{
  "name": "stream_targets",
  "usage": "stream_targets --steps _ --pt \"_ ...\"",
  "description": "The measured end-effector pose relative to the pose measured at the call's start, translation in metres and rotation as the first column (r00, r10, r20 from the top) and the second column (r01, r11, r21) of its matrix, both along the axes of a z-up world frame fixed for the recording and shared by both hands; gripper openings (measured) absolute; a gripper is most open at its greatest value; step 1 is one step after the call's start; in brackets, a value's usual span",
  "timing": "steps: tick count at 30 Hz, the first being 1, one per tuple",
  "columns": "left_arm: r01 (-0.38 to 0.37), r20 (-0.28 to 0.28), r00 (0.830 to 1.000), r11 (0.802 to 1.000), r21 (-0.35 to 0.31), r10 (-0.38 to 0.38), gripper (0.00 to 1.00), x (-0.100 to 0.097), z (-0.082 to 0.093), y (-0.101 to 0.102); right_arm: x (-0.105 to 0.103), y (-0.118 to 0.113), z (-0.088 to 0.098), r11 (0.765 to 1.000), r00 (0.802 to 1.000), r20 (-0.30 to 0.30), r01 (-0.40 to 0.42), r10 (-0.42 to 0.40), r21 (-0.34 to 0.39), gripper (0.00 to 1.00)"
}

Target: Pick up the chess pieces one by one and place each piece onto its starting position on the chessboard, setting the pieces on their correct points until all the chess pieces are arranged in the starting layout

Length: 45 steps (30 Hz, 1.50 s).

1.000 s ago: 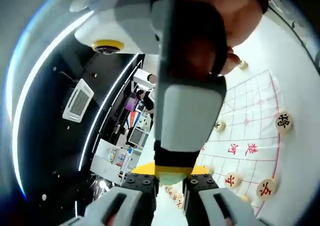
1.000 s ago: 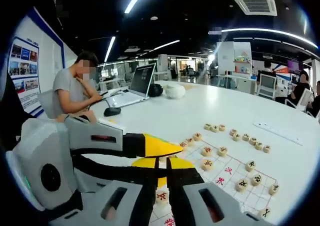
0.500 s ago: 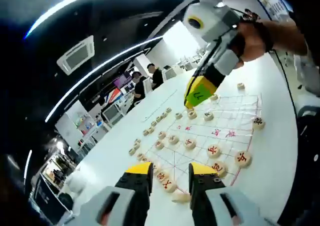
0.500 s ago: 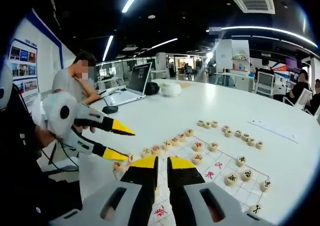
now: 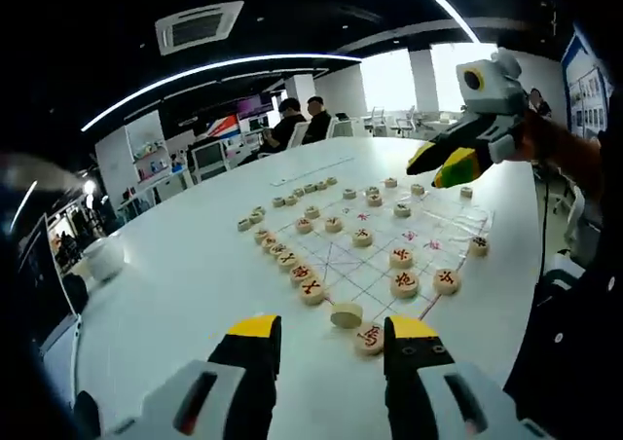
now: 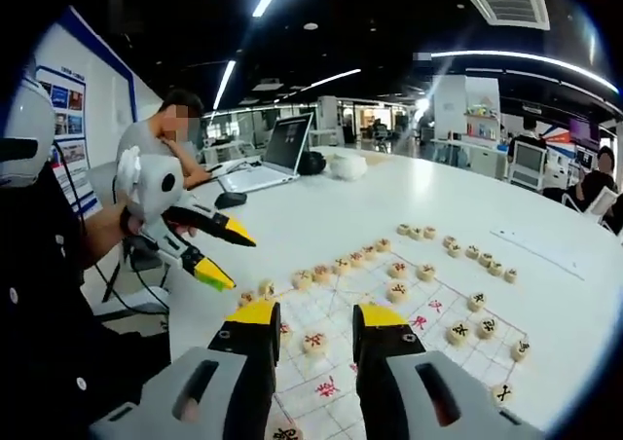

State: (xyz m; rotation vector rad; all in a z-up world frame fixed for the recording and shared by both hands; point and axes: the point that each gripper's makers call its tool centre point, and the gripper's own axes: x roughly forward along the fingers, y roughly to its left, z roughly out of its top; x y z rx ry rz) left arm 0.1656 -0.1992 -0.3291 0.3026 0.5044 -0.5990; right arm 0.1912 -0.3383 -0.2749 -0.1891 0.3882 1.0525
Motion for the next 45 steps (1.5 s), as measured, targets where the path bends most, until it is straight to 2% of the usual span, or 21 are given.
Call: stream_targets --steps 8,11,22,25,29,33,35,37,38,40,42,43,45 --pt "-0.003 -0.067 0.998 0.999 -0.035 0.001 0.39 0.003 -0.009 -0.013 -0.003 -0.005 0.001 1.0 1.0 0.001 0.004 -0.004 0.007 0.31" --pt "-0.007 -0.063 0.998 0.997 -0.072 0.002 0.36 0.007 -0.007 -0.015 -0.004 -0.008 0.0 1.0 1.0 -0.002 0.006 -0.006 0.009 0.31" --pt "-0.029 -0.11 0.994 0.997 -0.075 0.021 0.27 0.021 -0.024 -0.014 -0.005 -0.012 0.002 1.0 1.0 -0.003 0.013 -0.013 0.02 0.3" --pt "-0.025 -0.128 0.992 0.994 -0.102 0.012 0.19 0.021 -0.025 -0.017 -0.006 -0.013 0.002 1.0 1.0 -0.004 0.014 -0.014 0.022 0.3" --pt "-0.013 -0.128 0.992 0.993 -0.117 -0.002 0.19 0.02 -0.022 -0.021 -0.005 -0.014 0.003 0.999 1.0 -0.005 0.019 -0.019 0.026 0.3" --pt "0.017 -0.044 0.999 0.991 -0.131 -0.023 0.19 0.024 -0.005 -0.024 -0.005 -0.014 0.003 0.999 1.0 -0.005 0.02 -0.02 0.027 0.3" --pt "0.046 0.065 0.997 0.986 -0.159 -0.036 0.19 0.027 0.016 -0.029 -0.006 -0.014 0.004 0.999 1.0 -0.005 0.019 -0.019 0.032 0.3" --pt "0.126 0.192 0.978 0.965 -0.231 -0.082 0.19 0.022 0.047 -0.041 -0.005 -0.015 0.008 0.999 1.0 -0.002 0.021 -0.021 0.041 0.3" --pt "0.183 0.259 0.959 0.948 -0.261 -0.114 0.19 0.017 0.061 -0.048 -0.005 -0.015 0.011 0.999 1.0 -0.001 0.023 -0.023 0.049 0.3" --pt "0.233 0.354 0.926 0.935 -0.268 -0.129 0.19 0.011 0.082 -0.053 -0.005 -0.017 0.017 0.997 1.0 -0.003 0.026 -0.026 0.072 0.3" --pt "0.254 0.401 0.906 0.93 -0.264 -0.134 0.19 0.007 0.092 -0.057 -0.005 -0.018 0.023 0.994 1.0 -0.013 0.029 -0.028 0.104 0.3" --pt "0.261 0.4 0.905 0.929 -0.261 -0.141 0.19 0.006 0.093 -0.058 -0.006 -0.018 0.028 0.99 0.999 -0.029 0.032 -0.028 0.136 0.3" --pt "0.29 0.419 0.893 0.921 -0.259 -0.163 0.19 0.002 0.098 -0.064 -0.007 -0.02 0.035 0.98 0.997 -0.069 0.036 -0.023 0.194 0.31"
